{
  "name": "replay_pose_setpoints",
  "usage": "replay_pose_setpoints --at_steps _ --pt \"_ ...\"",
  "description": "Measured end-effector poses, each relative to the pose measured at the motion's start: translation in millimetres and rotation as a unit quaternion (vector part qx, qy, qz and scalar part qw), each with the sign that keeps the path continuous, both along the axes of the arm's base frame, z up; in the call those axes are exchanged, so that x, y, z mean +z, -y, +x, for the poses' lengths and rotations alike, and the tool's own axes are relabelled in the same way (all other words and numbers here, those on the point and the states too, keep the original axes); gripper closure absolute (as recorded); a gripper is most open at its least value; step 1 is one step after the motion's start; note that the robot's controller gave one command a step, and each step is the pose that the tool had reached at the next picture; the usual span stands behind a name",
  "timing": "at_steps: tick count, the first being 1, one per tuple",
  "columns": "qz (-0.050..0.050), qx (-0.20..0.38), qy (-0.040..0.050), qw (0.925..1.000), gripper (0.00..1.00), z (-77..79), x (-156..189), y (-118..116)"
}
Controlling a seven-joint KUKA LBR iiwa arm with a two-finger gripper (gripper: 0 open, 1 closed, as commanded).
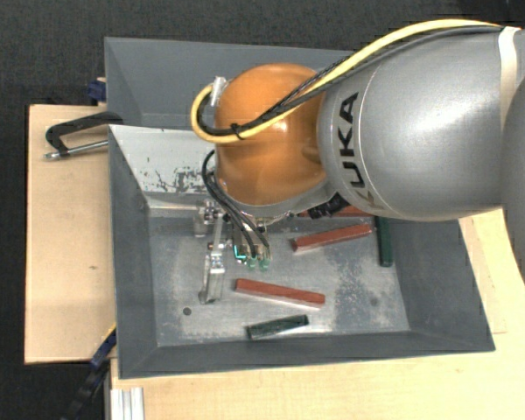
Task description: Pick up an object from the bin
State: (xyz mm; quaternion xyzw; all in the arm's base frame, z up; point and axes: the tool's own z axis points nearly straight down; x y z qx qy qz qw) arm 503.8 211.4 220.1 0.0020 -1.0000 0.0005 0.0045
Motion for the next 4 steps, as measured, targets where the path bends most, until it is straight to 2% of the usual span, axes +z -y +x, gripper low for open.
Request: replay_pose_setpoints --at_steps 1,2,3,4 --pt "0.001 -0.002 0.0044 1.0 0.0 2.0 5 1" --pt "0.002 0.027 0.0075 0.9996 0.0 1.2 -42 36" --pt "0.001 0.026 0.0059 0.9996 0.0 25.3 -72 65" --pt "0.001 0.049 0.0058 0.9988 0.0 10.1 -97 82"
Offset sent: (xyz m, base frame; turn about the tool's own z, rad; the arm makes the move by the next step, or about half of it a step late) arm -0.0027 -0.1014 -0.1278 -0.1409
